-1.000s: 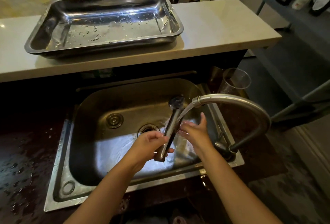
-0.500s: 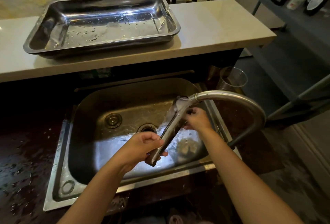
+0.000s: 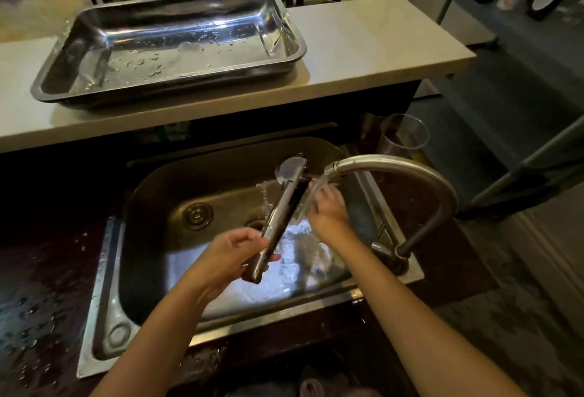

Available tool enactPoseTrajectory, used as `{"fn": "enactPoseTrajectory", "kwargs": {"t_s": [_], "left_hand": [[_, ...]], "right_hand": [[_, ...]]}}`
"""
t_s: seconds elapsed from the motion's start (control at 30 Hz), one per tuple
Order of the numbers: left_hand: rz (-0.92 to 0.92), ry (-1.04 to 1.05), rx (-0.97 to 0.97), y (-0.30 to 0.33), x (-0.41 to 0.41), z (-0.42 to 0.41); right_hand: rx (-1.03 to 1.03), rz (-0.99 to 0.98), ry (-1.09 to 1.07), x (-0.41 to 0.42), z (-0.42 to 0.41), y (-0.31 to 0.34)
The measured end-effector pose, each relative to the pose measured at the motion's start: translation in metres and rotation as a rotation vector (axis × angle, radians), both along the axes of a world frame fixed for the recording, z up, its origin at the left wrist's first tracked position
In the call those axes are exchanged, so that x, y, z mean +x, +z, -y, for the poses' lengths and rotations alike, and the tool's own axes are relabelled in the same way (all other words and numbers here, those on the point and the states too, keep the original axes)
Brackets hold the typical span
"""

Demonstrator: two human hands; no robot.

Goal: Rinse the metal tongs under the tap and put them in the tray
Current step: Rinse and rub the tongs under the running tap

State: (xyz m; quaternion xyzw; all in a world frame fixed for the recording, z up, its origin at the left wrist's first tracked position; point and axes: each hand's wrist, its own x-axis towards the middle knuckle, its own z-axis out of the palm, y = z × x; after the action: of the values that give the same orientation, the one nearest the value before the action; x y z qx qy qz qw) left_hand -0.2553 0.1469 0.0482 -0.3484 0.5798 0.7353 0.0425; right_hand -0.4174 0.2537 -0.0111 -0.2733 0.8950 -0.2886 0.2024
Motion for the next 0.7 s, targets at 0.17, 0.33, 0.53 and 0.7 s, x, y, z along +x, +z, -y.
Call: {"fn": "enactPoseTrajectory", "kwargs": {"t_s": [0.17, 0.33, 0.53, 0.7], "left_hand": [[-0.054, -0.008, -0.004, 0.001, -0.013, 0.014], [-0.051, -0.031, 0.018, -0.001, -0.035, 0.009], [-0.042, -0.001, 0.142, -0.016, -0.044, -0.003], [-0.019, -0.047, 0.13, -0.025, -0.047, -0.008]], "right_hand": [[-0.131, -0.118, 0.187, 0.024, -0.018, 0.004], [-0.168, -0.325, 0.269, 0.026, -0.018, 0.02], [-0.245, -0.414, 0.315, 0.033, -0.04, 0.017], [-0.245, -0.44, 0.242, 0.031, -0.046, 0.009]]}}
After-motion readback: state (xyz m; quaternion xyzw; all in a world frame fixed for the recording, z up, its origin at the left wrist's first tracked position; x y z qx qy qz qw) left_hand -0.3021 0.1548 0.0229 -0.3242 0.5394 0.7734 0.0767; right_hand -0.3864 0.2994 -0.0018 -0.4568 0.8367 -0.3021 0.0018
